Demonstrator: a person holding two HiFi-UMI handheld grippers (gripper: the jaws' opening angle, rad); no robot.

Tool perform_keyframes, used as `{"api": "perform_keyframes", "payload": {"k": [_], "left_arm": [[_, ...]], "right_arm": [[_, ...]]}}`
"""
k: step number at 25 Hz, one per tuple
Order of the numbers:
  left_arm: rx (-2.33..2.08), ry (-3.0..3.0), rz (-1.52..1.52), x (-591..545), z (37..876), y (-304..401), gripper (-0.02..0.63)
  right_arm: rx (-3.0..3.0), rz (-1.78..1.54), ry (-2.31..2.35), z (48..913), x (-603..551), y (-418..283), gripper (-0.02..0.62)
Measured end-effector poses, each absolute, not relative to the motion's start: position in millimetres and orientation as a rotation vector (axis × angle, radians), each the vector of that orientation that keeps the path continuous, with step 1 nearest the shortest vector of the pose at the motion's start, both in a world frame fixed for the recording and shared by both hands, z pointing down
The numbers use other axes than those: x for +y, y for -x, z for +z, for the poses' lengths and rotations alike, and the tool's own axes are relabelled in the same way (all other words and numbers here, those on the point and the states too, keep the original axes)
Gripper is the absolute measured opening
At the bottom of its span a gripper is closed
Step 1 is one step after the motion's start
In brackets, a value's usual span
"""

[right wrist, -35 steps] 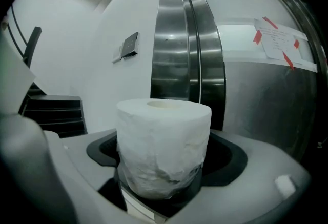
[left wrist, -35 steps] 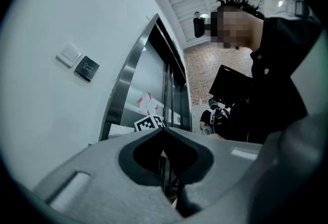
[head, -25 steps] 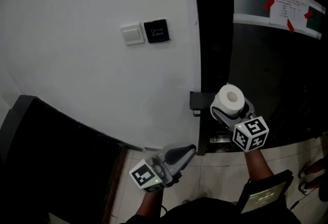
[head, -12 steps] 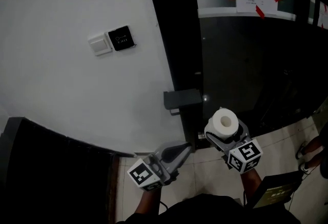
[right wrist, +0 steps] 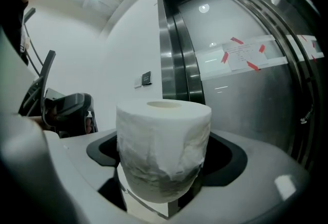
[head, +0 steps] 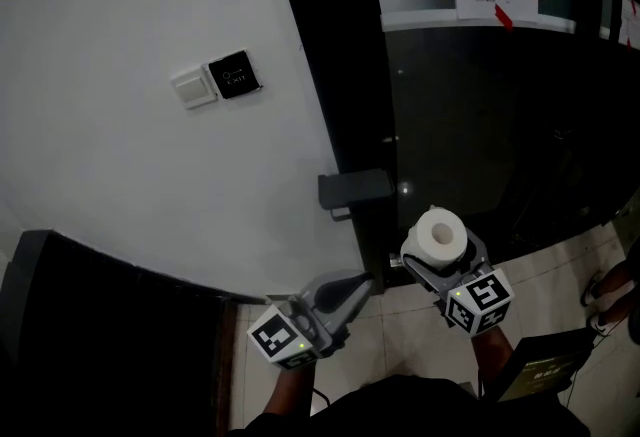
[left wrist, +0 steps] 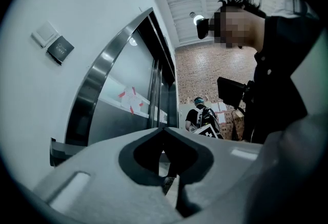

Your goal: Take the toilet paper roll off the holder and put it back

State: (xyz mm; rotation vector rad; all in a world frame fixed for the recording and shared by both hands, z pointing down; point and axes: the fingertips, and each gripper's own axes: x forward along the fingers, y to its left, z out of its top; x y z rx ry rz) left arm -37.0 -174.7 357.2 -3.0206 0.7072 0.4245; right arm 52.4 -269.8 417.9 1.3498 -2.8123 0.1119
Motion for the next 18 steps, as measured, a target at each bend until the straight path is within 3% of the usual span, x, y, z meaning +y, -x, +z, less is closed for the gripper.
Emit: {"api": "perform_keyframes", "payload": {"k": [18], "left_arm": [[0.689,3.026,0.537,-163,352,41,-0.002]], "right_arm": [[-2.827,0.144,-1.340,420,-264,-49,0.446]]}}
